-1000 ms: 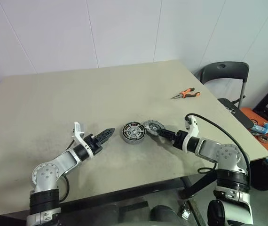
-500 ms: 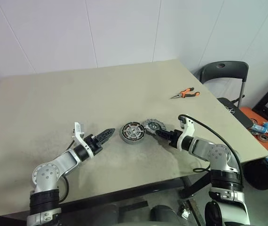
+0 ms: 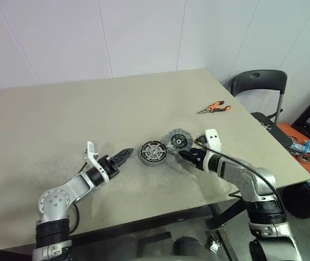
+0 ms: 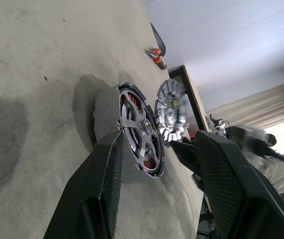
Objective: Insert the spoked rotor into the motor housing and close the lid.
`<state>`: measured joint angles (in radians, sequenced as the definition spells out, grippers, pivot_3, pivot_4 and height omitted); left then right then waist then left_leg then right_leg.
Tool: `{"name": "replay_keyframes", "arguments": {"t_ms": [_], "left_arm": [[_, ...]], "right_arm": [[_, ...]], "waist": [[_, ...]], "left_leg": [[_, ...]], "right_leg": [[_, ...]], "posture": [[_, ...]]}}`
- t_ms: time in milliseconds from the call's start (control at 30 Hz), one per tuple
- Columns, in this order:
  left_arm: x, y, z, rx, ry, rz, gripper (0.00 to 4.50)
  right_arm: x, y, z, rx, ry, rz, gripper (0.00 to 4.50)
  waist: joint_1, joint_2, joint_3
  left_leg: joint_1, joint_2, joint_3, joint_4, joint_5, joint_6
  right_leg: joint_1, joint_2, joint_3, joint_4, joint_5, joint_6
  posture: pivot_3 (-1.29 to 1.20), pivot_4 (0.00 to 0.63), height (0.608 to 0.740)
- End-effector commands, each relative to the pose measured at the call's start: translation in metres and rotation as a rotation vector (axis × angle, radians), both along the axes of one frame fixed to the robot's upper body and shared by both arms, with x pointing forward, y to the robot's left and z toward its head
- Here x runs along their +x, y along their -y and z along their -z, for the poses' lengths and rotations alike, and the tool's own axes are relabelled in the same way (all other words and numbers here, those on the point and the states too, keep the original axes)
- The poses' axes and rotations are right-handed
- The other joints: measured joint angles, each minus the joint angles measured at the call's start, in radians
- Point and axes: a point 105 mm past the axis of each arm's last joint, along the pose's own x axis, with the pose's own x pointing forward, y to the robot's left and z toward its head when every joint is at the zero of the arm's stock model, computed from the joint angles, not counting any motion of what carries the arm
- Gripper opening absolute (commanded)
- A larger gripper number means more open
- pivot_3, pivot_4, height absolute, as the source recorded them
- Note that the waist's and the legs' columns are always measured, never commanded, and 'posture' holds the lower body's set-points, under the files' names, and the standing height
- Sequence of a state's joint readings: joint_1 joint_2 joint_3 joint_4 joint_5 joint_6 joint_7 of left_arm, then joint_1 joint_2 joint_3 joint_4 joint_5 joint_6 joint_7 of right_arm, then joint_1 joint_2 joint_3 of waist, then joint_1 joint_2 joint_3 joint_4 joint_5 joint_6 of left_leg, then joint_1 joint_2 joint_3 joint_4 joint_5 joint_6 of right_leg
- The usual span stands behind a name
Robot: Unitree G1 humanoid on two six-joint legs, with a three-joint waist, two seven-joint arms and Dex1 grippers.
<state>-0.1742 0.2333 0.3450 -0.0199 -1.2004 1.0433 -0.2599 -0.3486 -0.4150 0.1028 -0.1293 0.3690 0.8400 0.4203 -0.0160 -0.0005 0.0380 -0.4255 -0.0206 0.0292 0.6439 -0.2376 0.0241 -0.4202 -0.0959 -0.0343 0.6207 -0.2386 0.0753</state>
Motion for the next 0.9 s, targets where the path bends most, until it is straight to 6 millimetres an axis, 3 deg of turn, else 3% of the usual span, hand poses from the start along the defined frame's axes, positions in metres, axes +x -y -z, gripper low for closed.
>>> {"name": "replay_keyframes", "arguments": {"t_ms": [33, 400, 600, 700, 733, 833, 900], "left_arm": [[0.002, 0.006, -0.013, -0.005, 0.048, 0.021, 2.44], [0.002, 0.006, -0.011, -0.009, 0.044, 0.012, 2.44], [0.003, 0.005, -0.01, -0.007, 0.042, 0.009, 2.44], [0.004, 0.005, -0.01, -0.006, 0.043, 0.007, 2.44], [0.004, 0.005, -0.01, -0.006, 0.043, 0.007, 2.44], [0.003, 0.004, -0.01, -0.003, 0.041, 0.005, 2.44], [0.002, 0.004, -0.009, -0.003, 0.04, 0.003, 2.44]], "right_arm": [[-0.006, -0.027, -0.02, -0.115, 0.201, -0.182, 2.27], [0.017, -0.022, -0.04, -0.254, 0.425, -0.149, 2.27], [0.023, -0.017, -0.033, -0.281, 0.412, -0.153, 2.27], [0.024, -0.008, -0.022, -0.237, 0.324, -0.121, 2.27], [0.02, -0.007, -0.016, -0.197, 0.262, -0.136, 2.27], [-0.024, -0.016, -0.011, 0.106, -0.078, -0.316, 2.27], [-0.041, -0.004, -0.008, 0.185, -0.22, -0.338, 2.27]], "waist": [[0.001, 0.0, 0.0], [0.008, -0.001, 0.0], [0.008, -0.001, 0.0], [0.007, -0.001, 0.0], [0.007, -0.001, 0.0], [0.01, -0.002, 0.0], [0.012, -0.002, 0.0]], "left_leg": [[0.0, 0.0, 0.0, 0.0, 0.0, 0.0], [0.0, -0.001, 0.0, 0.002, -0.001, 0.001], [0.0, -0.001, 0.0, 0.002, 0.0, 0.001], [0.0, -0.001, 0.0, 0.003, 0.0, 0.001], [0.0, -0.001, 0.0, 0.003, 0.0, 0.001], [0.004, 0.0, 0.0, 0.003, -0.001, 0.001], [0.006, 0.0, -0.002, 0.003, -0.001, 0.002]], "right_leg": [[0.0, 0.0, 0.0, 0.0, 0.0, 0.0], [0.002, 0.0, 0.0, -0.001, 0.0, 0.0], [0.002, 0.0, 0.0, 0.0, 0.0, 0.0], [0.002, 0.0, 0.0, 0.0, 0.0, 0.0], [0.002, 0.0, 0.0, 0.0, 0.0, 0.0], [0.007, 0.0, 0.0, -0.001, 0.0, 0.0], [0.01, 0.0, -0.002, -0.002, 0.0, 0.0]], "posture": [[0.0, 0.0, 0.74], [0.0, 0.0, 0.74], [0.0, 0.0, 0.74], [0.0, 0.0, 0.74], [0.0, 0.0, 0.74], [0.0, 0.0, 0.74], [0.0, 0.0, 0.74]]}}
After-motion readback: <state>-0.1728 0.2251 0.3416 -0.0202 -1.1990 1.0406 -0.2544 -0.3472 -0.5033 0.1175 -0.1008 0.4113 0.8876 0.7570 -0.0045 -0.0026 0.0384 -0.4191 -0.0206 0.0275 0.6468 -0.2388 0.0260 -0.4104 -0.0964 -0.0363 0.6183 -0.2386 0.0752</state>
